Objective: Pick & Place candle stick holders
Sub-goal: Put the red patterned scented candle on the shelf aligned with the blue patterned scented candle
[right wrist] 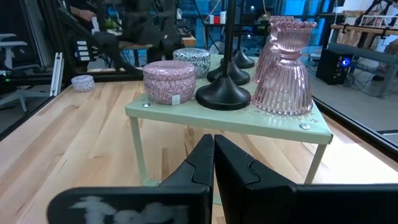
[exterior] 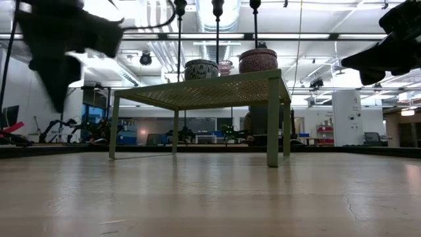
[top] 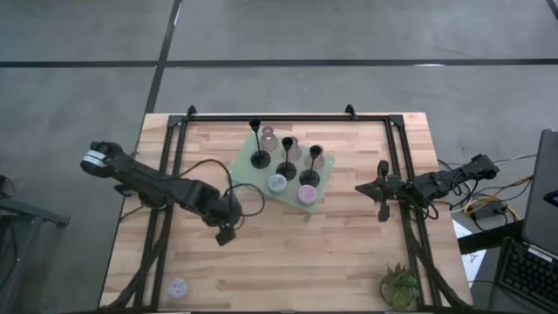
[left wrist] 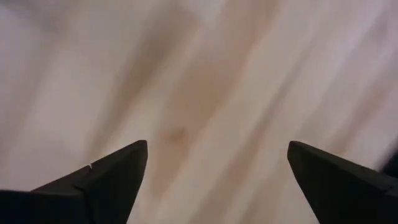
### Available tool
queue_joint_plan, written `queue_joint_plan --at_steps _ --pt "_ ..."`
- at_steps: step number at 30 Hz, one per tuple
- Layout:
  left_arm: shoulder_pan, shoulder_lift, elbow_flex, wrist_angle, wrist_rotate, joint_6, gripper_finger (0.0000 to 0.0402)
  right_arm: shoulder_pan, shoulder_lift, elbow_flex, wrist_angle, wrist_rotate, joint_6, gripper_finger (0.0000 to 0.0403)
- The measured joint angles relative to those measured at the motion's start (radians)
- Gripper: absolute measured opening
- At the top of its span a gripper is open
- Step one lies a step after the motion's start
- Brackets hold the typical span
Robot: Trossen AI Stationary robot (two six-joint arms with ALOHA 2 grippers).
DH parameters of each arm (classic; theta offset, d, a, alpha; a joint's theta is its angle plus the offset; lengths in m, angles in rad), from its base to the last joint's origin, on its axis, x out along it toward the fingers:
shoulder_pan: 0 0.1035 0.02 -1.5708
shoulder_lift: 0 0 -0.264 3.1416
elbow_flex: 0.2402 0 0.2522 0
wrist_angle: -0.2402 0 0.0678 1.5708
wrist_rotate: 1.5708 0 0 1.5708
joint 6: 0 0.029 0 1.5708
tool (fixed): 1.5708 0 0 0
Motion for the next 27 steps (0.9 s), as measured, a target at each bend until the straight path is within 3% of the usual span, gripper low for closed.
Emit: queue_joint_plan --at_steps 3,7,19,27 --pt "-0.028 0.0 -0.028 0.0 0.106 -0.022 0.0393 0.0 0.0 0.0 0.0 0.0 0.0 0.0008" --pt "-0.081 0.0 -0.038 -0.002 0.135 -0.078 0.0392 0.0 0.0 0.0 0.0 0.0 0.0 0.0008" --pt "-0.376 -0.011 -0.038 0.004 0.133 -0.456 0.0392 0.0 0.0 0.0 0.0 0.0 0.0 0.0008" --pt "-0.528 -0.011 -0.038 0.032 0.054 -0.742 0.0392 0.0 0.0 0.0 0.0 0.0 0.0 0.0008"
